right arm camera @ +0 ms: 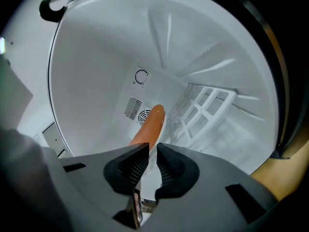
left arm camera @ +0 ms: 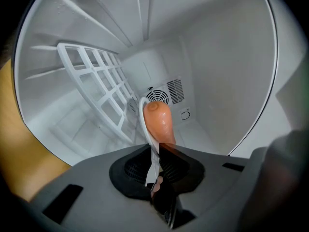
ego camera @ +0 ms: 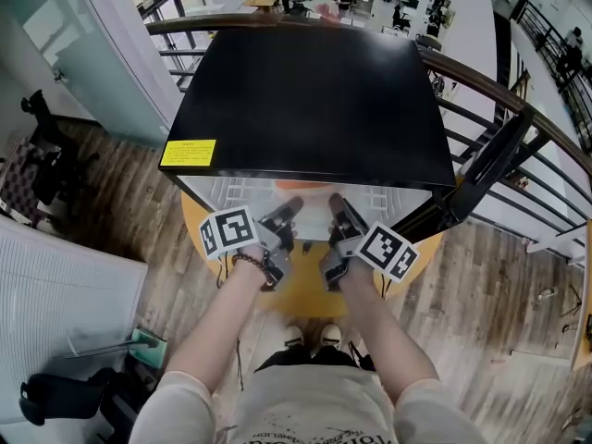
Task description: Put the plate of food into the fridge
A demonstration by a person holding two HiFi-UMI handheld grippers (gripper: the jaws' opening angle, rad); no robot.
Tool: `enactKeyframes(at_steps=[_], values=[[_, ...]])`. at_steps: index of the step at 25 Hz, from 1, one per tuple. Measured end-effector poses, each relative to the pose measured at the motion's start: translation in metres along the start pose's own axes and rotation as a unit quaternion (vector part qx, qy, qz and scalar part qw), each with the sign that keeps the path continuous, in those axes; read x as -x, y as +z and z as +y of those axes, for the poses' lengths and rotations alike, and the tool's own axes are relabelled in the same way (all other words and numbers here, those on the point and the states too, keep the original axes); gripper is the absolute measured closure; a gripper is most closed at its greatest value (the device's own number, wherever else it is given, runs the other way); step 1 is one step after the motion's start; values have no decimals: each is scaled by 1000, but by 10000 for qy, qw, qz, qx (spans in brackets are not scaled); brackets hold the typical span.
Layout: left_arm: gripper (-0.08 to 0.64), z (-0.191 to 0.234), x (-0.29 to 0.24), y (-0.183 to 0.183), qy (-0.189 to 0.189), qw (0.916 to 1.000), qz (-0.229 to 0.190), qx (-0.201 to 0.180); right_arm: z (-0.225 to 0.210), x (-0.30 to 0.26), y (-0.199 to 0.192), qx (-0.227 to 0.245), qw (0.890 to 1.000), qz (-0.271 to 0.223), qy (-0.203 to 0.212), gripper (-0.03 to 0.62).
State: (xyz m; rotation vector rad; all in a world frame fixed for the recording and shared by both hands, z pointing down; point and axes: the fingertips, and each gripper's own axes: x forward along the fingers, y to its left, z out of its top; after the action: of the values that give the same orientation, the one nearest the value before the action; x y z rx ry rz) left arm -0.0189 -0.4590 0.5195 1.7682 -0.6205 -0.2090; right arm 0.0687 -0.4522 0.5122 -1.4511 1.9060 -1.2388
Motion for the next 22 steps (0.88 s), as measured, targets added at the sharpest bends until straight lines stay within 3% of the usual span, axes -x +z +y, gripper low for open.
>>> enactKeyframes(at_steps=[12, 22], values=[[486, 2, -5, 7, -1, 10000, 16, 85, 3, -6, 4, 165, 9999, 7, -22, 518], [472, 3, -2, 6, 108, 9994, -76, -324, 6, -3, -2, 632, 9980, 77, -51, 501]])
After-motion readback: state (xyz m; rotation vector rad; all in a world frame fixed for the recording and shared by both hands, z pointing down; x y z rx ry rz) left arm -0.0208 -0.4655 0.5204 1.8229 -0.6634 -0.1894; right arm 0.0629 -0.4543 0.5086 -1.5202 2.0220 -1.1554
